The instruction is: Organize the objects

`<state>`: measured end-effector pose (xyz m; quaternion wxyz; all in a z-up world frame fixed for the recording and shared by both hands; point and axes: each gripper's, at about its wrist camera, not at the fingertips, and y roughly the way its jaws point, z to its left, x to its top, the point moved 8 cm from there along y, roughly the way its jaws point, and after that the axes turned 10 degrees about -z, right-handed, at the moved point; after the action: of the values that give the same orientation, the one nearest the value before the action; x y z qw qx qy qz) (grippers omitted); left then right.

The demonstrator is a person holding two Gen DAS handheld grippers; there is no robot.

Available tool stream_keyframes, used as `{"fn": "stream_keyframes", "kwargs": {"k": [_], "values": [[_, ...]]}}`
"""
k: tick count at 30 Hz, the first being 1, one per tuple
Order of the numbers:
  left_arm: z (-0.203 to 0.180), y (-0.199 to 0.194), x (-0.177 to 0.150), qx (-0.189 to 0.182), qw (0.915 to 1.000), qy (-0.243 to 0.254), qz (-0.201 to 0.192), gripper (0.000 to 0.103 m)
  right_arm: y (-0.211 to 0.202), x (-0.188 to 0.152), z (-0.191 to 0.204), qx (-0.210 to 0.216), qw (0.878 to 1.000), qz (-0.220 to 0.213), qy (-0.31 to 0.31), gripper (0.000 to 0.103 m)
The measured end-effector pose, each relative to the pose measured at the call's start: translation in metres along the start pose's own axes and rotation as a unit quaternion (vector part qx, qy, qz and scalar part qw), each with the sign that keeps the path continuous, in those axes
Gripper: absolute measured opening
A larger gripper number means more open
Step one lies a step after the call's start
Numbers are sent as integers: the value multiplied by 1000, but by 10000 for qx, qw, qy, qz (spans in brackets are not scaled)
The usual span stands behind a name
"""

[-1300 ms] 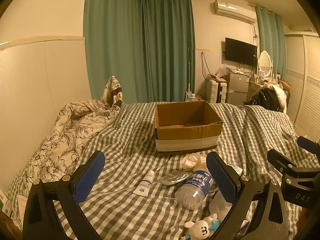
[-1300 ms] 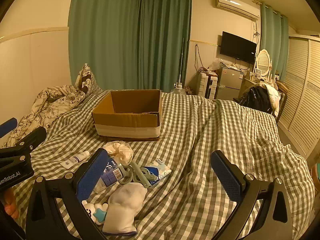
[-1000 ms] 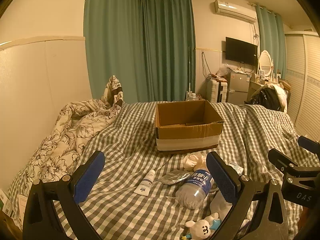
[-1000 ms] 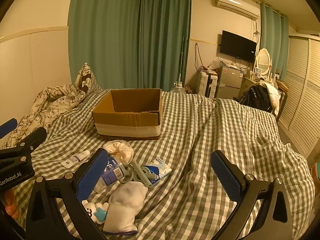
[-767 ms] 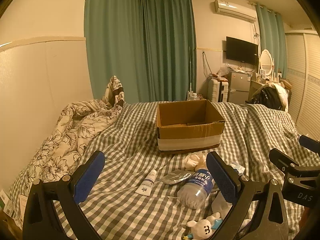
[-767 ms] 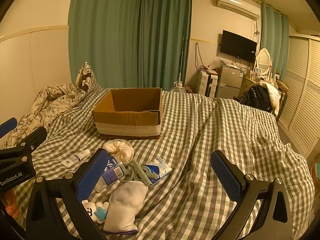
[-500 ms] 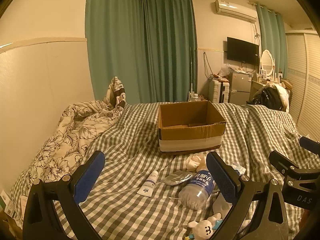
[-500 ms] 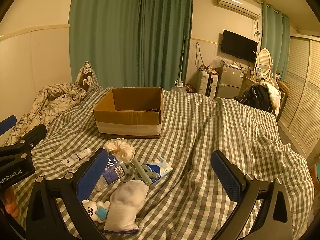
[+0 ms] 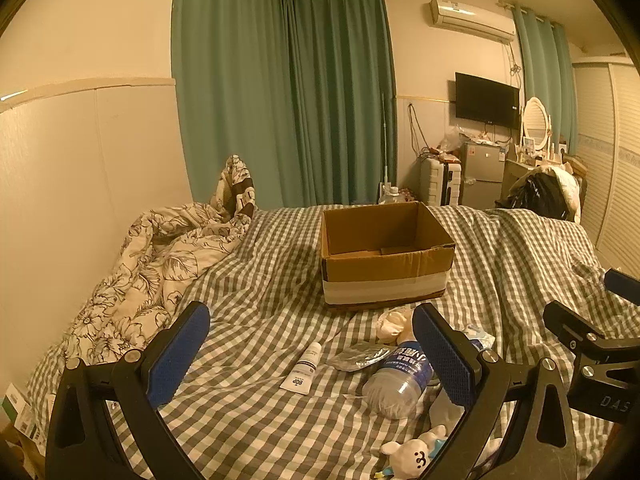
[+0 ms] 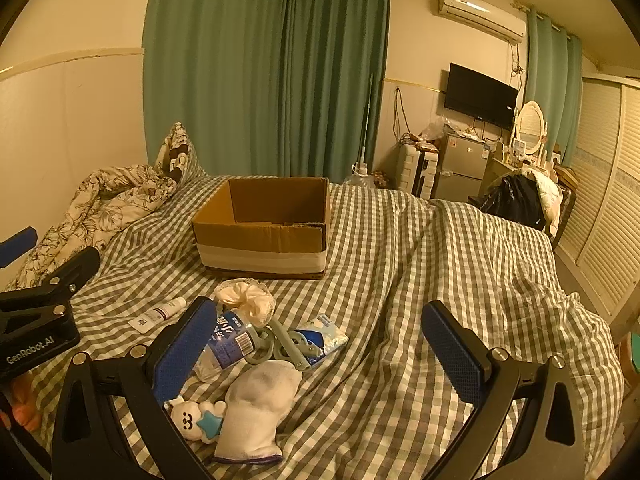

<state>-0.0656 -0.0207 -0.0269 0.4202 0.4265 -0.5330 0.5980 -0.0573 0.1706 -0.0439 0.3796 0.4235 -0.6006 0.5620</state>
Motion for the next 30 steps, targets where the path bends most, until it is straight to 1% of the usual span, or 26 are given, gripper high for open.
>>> {"fn": "stream_keyframes", "kwargs": {"k": [4,8,12,16,20,25,27,28,30], "values": [[2,-2,2,-1,10000,-25,-32,103,-6,5,4,26,10000,-68,-38,103],[3,-3,-1,5,10000,-4,-6,103,-6,4,6,15,10000,-26,-82,103],[2,-2,-11,2,9999,13,113,103,-1,-3,7,5,9999,94,-89,103],[-1,2,-25,-40,9996,50,261,103,11,-16,8,-3,9995,311,-100,103],[-6,13,-50,-51,9985,99,533,103,32,-39,12,45,9974,715,-94,102],[-5,26,-75,8,9966,177,805,103,66,-87,28,287,9891,1439,-123,93],[-3,30,-83,26,9959,174,890,103,76,-103,34,434,9843,1706,-92,86],[-3,33,-87,41,9954,167,944,103,81,-110,38,529,9814,1845,-65,84],[-1,38,-93,46,9945,143,1035,103,89,-124,43,683,9755,2093,-23,73]]}}
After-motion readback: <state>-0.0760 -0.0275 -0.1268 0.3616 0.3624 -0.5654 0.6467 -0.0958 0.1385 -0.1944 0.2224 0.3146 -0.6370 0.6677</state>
